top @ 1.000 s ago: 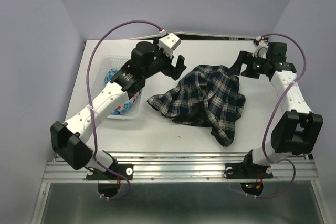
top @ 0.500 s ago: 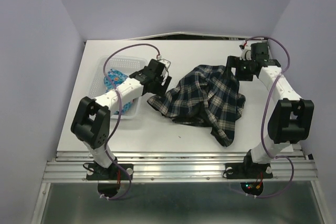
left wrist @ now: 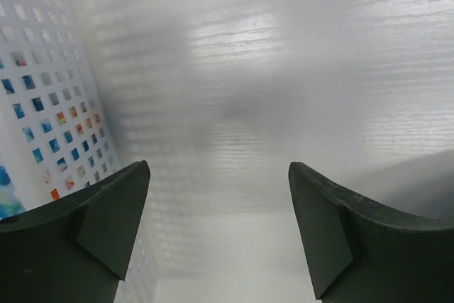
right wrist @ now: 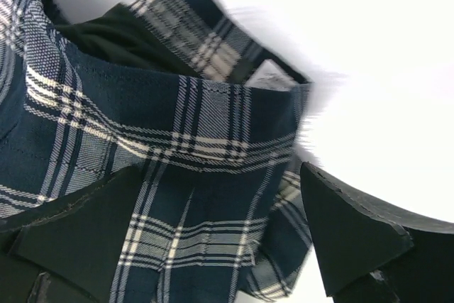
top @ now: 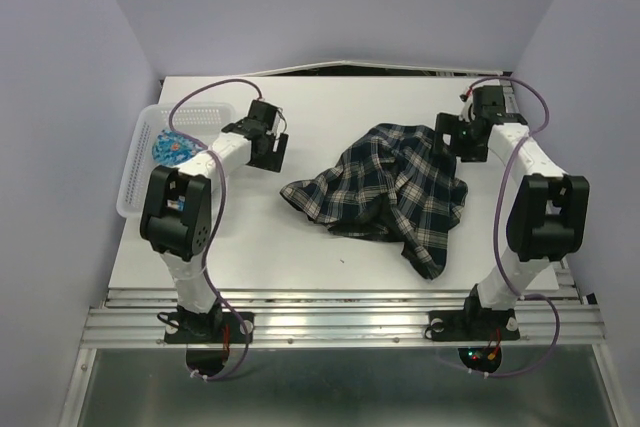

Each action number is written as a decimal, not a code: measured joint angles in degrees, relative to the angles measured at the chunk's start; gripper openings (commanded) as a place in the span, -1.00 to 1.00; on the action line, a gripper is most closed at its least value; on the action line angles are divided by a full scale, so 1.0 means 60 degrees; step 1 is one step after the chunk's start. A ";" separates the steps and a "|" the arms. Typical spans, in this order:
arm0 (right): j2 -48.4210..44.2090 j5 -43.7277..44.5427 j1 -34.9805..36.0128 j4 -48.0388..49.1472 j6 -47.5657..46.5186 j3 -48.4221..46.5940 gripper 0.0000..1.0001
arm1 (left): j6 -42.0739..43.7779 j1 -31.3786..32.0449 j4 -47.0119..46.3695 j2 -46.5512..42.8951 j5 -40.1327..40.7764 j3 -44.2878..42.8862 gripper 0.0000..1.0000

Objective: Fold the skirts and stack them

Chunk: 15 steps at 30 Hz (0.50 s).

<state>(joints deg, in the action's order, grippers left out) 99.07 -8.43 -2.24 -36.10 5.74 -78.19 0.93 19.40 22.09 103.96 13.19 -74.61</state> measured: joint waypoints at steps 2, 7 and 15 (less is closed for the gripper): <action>0.0248 -0.0539 -0.0076 0.0000 0.0106 -0.0018 0.93 | 0.0237 -0.0033 -0.0055 -0.0058 -0.0601 -0.0069 0.86; 0.1100 -0.1883 -0.0331 0.0000 0.0284 -0.0022 0.09 | 0.0565 0.0004 -0.0157 -0.0780 -0.2459 -0.0408 0.89; 0.1027 -0.4022 -0.0561 0.0062 0.0240 -0.0335 -0.99 | 0.0623 0.0015 -0.1453 -0.2397 -0.4080 -0.0852 0.94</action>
<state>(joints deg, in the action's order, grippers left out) 105.23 -32.56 -5.61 -35.73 7.18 -80.20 4.67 19.49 13.37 89.58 -11.29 -79.72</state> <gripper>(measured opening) 0.073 0.964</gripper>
